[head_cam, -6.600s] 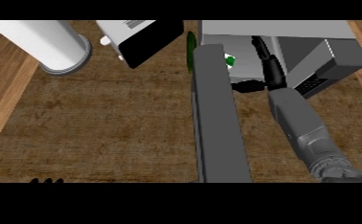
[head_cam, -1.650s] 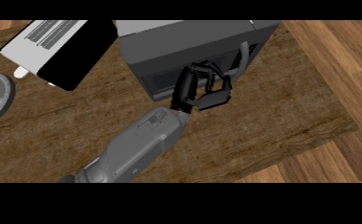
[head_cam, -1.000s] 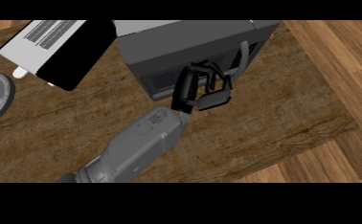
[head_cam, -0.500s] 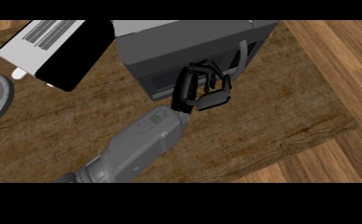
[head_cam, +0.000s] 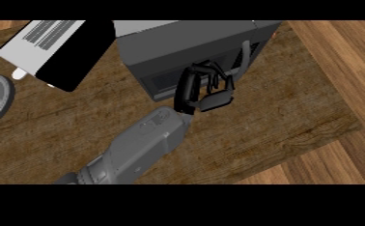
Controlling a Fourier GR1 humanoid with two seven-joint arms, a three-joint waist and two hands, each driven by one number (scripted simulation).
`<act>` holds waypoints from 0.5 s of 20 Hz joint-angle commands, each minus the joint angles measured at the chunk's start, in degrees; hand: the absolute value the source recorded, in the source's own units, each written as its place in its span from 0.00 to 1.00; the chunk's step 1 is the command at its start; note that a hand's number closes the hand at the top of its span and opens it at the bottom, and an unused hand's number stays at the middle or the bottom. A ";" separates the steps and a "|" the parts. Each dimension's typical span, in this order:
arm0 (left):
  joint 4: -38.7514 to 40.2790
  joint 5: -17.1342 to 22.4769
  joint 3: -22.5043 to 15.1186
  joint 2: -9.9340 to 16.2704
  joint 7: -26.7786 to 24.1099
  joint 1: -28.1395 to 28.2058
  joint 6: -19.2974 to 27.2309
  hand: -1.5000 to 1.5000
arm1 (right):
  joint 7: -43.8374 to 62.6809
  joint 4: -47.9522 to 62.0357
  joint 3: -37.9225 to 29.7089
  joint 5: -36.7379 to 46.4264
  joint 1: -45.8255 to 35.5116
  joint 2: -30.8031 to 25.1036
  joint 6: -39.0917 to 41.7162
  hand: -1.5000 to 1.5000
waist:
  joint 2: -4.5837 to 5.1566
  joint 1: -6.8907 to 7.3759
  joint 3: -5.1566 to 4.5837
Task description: Pick up the milk, place it into the microwave and close the microwave
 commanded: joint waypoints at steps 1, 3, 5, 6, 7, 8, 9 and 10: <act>4.64 1.22 2.93 0.04 0.65 -5.14 -0.37 1.00 | -0.47 1.35 -0.19 -0.72 -0.75 -0.64 1.22 0.00 | 0.82 -0.28 -0.06; 4.70 1.67 2.56 0.04 0.72 -5.48 -0.65 1.00 | -0.33 2.75 -0.07 -1.24 -0.52 -0.64 1.95 0.00 | 1.00 -0.29 0.05; 4.54 2.11 2.57 0.04 -0.20 -5.44 -0.46 1.00 | 0.10 3.98 -0.82 -2.18 -1.52 -1.00 1.46 0.00 | 0.96 0.21 -0.05; 4.39 2.15 2.00 0.04 -0.35 -5.52 -0.52 1.00 | -0.02 4.73 -0.82 -2.92 -1.56 -0.67 1.87 0.00 | 1.06 -0.12 0.05; 4.81 2.16 1.79 0.04 -0.35 -5.60 -0.49 1.00 | -0.28 4.90 -0.65 -3.16 -1.82 -0.59 2.25 0.00 | 1.12 0.15 0.11; 4.52 2.84 2.18 0.04 -0.23 -6.20 -0.54 1.00 | 0.11 5.61 -0.69 -3.13 -1.86 -0.87 2.21 0.00 | 0.87 0.53 0.05; 4.62 3.23 2.06 0.04 -0.19 -5.97 -0.49 1.00 | 0.12 5.85 -0.96 -3.54 -1.60 -1.33 2.87 0.00 | 0.87 -0.34 0.06; 4.35 3.31 1.86 0.04 -0.87 -5.94 -0.28 1.00 | 0.10 6.22 -0.73 -4.03 -2.37 -0.78 2.56 0.00 | 1.14 0.19 0.05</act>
